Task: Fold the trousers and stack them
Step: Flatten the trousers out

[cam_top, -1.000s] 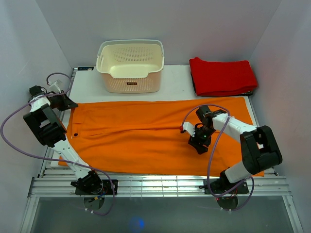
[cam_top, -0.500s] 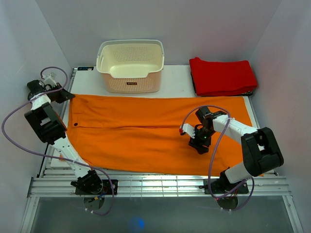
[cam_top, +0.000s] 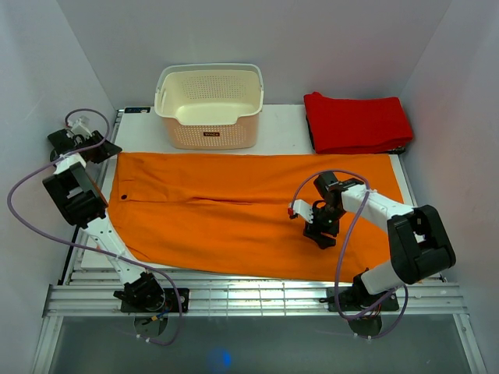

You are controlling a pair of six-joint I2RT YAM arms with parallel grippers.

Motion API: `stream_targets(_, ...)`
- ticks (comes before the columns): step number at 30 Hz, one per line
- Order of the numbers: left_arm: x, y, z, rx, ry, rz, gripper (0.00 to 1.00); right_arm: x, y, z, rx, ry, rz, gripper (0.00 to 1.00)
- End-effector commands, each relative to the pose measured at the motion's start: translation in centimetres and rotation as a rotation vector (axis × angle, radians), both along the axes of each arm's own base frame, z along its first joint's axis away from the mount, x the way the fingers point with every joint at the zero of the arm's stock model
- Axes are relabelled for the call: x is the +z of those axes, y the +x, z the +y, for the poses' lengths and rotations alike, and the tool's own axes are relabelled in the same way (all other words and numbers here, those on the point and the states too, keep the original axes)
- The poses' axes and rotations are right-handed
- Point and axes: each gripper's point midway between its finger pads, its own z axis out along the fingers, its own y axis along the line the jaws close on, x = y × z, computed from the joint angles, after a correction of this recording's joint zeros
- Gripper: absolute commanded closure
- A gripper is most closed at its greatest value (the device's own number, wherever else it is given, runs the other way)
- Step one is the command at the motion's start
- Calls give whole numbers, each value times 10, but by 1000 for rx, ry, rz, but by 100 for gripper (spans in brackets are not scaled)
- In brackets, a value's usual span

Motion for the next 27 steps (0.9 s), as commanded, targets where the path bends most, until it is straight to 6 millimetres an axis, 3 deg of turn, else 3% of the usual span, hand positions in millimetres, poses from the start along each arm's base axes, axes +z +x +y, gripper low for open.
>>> stream_targets(1, 55, 16, 26, 29, 104, -146, 52, -26, -21, -42, 9, -204, 88, 30)
stream_targets(5, 66, -2, 15, -23, 153, -129, 47, 8, 4, -9, -19, -90, 46, 23)
stream_targets(6, 57, -11, 11, -27, 146, -103, 46, 20, 11, 3, -21, -45, 35, 21)
stream_targets(8, 64, -22, 9, -21, 164, -105, 41, 31, 13, 17, -26, -6, 29, 19)
stream_targets(10, 54, -32, 7, -17, 168, -76, 40, 42, 11, 38, -1, 34, 26, 19)
stream_targets(20, 13, -40, 4, -8, 124, 20, 39, 26, -29, 93, 174, 58, 75, 21)
stream_targets(27, -7, -40, -9, -60, 49, 34, 39, 13, -41, 127, 232, 73, 101, 22)
